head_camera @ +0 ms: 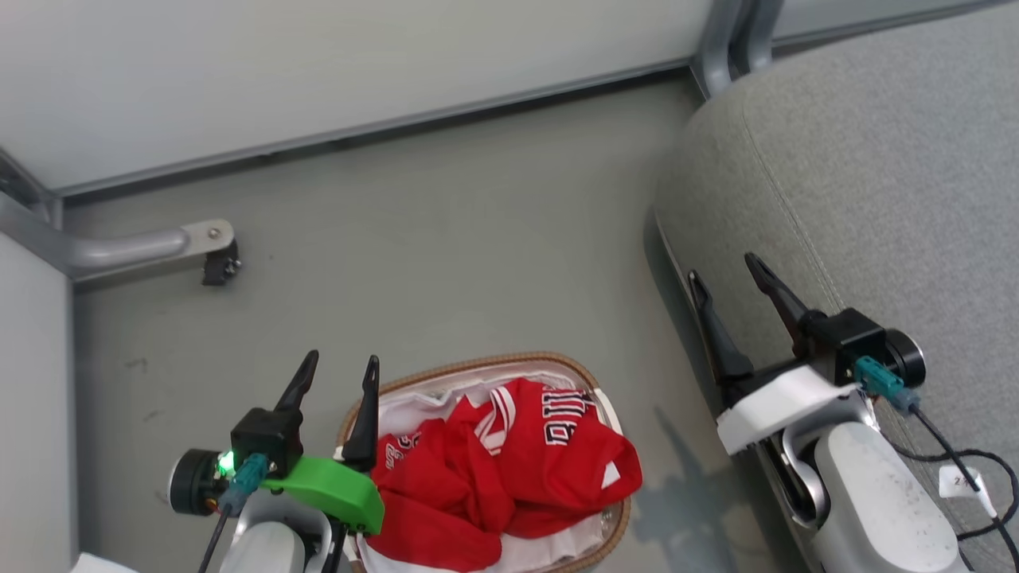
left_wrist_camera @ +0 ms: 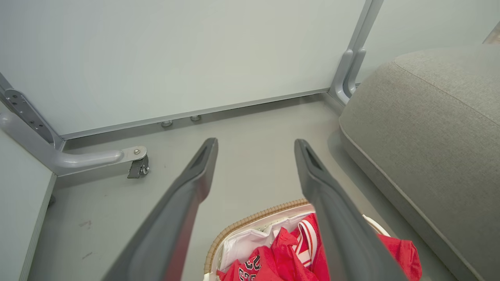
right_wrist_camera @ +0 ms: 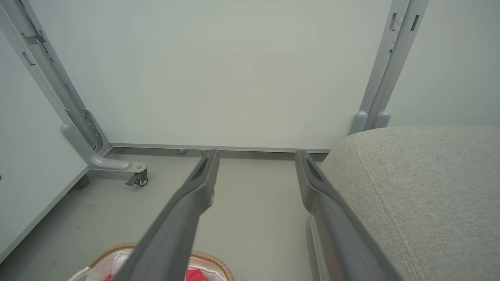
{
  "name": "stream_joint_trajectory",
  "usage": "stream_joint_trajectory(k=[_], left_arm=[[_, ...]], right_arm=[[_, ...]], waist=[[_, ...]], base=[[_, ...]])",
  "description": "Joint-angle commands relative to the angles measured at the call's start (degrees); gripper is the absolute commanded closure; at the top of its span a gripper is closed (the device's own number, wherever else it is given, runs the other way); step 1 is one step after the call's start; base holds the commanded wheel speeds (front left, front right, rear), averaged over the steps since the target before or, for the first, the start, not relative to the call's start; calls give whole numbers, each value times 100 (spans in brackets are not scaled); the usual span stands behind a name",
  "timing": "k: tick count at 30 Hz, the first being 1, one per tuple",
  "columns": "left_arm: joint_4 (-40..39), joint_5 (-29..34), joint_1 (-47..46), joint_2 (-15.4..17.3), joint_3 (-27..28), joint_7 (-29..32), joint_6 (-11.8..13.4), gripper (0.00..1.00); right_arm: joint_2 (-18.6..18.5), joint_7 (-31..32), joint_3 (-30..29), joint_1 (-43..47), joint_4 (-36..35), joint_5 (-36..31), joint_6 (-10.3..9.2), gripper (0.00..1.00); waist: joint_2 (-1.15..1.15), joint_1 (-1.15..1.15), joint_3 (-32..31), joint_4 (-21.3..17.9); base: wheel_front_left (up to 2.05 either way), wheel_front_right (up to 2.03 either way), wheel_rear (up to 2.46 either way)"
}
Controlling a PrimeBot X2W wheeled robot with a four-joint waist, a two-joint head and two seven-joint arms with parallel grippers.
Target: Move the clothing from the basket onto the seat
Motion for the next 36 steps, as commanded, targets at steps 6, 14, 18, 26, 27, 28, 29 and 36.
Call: stream_joint_trajectory(k=[6,14,18,26,27,28,29,36], left_arm=[[483,37,-636,297,-167,-6,-17,0],[1365,33,-1190,596,-403,-5,-17,0],[1732,-38,-1420,725,-588,-5,-17,0],[2637,-198,-1837,958,-1026,-5,-16,0],[2757,-206,-1901,984,-1106,-6,-16,0],[2888,-224,-1952,999,-1164,-4,-16,0],[3082,-269,-1999,1014,-1227,-5,-16,0],[4040,-440,-2443,1026,-1693,145,-16,0]], right_arm=[[141,-29,157,-416,-336,62,-4,0],[227,-29,275,-656,-506,179,-4,0],[238,-29,356,-734,-609,329,-4,0],[236,-29,478,-883,-821,550,-4,0],[236,-29,487,-896,-837,570,-4,0],[238,-29,504,-908,-846,586,-4,0],[236,-29,524,-931,-859,612,-4,0],[231,-29,649,-1026,-907,664,-4,0]], waist=[[0,-1,1189,-822],[0,-1,1836,-1225],[0,-1,2136,-1342],[0,-1,2589,-1484],[0,-1,2640,-1489],[0,-1,2681,-1491],[0,-1,2725,-1497],[0,-1,2916,-1502]], base=[[0,0,0],[0,0,0],[0,0,0],[0,0,0],[0,0,0],[0,0,0],[0,0,0],[0,0,0]])
